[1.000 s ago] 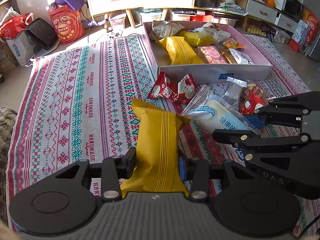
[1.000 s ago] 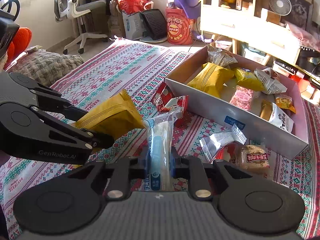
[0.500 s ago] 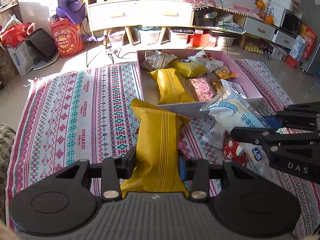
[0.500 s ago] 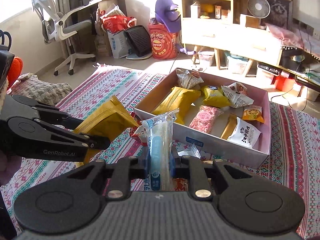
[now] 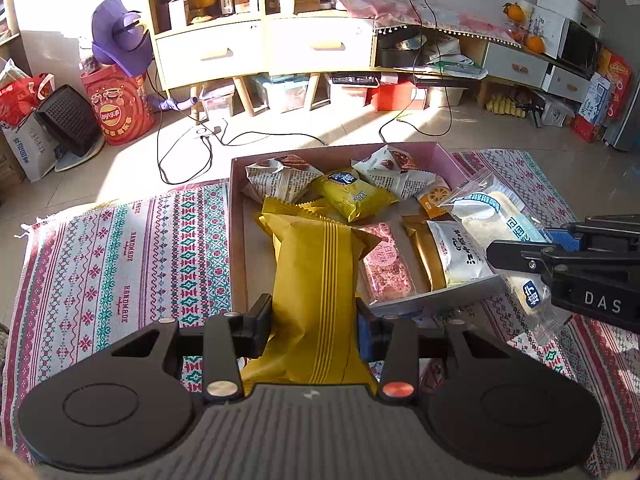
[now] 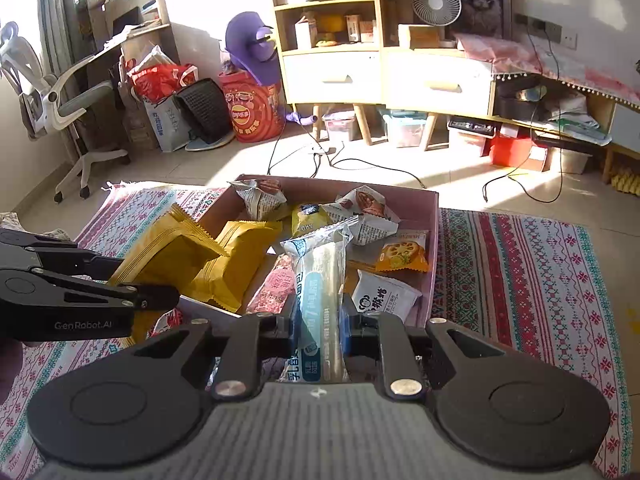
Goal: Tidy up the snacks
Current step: 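Lower the yellow pack into the box with the left tool while the right lowers the bread bag, then open both tools and withdraw them from the box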
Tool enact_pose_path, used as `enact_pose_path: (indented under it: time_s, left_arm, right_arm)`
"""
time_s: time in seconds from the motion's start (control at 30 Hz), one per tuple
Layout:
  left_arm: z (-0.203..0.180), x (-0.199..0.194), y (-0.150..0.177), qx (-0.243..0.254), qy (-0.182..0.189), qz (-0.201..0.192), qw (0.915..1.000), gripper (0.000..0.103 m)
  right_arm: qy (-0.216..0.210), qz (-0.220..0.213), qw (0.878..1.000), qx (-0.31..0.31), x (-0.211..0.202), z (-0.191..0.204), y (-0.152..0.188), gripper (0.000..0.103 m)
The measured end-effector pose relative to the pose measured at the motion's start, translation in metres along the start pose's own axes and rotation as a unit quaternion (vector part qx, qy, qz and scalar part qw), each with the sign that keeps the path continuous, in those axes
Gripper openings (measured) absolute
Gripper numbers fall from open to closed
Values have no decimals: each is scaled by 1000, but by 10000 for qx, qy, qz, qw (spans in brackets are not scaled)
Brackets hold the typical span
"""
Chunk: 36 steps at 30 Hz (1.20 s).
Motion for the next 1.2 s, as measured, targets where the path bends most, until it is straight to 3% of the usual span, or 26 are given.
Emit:
enact_pose_path:
  time_s: [0.3, 0.7, 0.77, 0.8, 0.87, 1.2]
  left_arm:
    - [-21, 38, -26, 141, -102, 170, 9997, 48]
    - [-30, 60, -44, 259, -441, 49, 9987, 48]
    - [-31, 60, -45, 317, -447, -29, 9985, 50]
    - [-31, 59, -45, 336, -448, -59, 9984, 55]
    - [-33, 58, -46, 384, -448, -103, 9982, 66]
    - [-31, 38, -39, 465, -433, -161, 9978, 85]
  right_arm:
    - [190, -129, 9991, 346, 14, -21, -8, 17]
    - [193, -327, 9984, 426, 18, -25, -12, 18]
    - [58, -382, 9981, 475, 16, -24, -12, 25]
    - [3, -415, 9977, 529, 14, -26, -14, 28]
    - [-27, -431, 9974, 581, 11, -27, -15, 51]
    - [67, -318, 9971, 694, 1, -34, -17, 67]
Point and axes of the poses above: each gripper's, at about its wrist camera, not at the fingertips, and x roughly the way its jaws point, z to its left, y to its underside, the point moved 6 cm from there along x, roughly the way its jaws point, and after that the axes turned 2 degrees about x, right-handed, at the moved point
